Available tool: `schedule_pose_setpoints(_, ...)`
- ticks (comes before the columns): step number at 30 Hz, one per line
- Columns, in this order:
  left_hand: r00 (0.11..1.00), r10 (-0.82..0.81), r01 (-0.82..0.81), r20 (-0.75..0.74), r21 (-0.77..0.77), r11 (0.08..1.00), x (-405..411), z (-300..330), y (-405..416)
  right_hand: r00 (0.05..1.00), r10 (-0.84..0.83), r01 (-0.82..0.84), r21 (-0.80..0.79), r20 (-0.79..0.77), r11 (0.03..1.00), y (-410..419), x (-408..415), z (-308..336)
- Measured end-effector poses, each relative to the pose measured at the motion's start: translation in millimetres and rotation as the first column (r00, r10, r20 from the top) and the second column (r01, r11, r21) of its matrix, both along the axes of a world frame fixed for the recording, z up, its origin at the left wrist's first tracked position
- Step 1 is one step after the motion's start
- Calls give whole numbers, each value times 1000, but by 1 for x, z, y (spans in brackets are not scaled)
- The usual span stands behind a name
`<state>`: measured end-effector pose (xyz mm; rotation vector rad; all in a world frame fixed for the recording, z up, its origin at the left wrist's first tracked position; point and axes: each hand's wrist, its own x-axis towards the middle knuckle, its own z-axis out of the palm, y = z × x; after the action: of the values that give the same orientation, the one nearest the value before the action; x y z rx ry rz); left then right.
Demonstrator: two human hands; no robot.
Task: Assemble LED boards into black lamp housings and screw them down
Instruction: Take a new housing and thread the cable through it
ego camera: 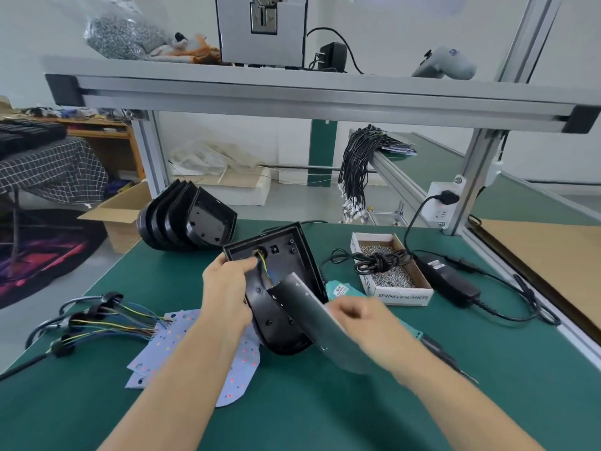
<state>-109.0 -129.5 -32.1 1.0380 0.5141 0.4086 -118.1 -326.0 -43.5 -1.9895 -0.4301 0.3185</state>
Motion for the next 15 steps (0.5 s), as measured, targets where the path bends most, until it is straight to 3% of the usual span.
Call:
schedule_pose_setpoints(2, 1000, 5, -5, 1, -5, 1000, -2, -2, -4, 995, 17, -17, -6, -102, 1000, 2, -10, -12)
schedule_pose_setpoints(6, 1000, -2, 2, 2, -51, 999, -6, -3, -8, 999, -32, 24, -257, -28, 966, 9, -22, -24)
schedule_pose_setpoints(8, 1000, -5, 6, 12, -58, 998, -6, -1, -9, 999, 19, -28, -301, -31, 953, 10, -21, -25)
schedule_pose_setpoints(11, 998, -68, 68, 2, 5, 998, -7, 2, -8, 986, 109, -120, -85, -125, 989, 8, -20, -29)
schedule_pose_setpoints(15, 984, -172, 173, -34, 35, 984, -9, 1, -3, 993, -46, 72, 233, -113, 970, -5, -14, -24)
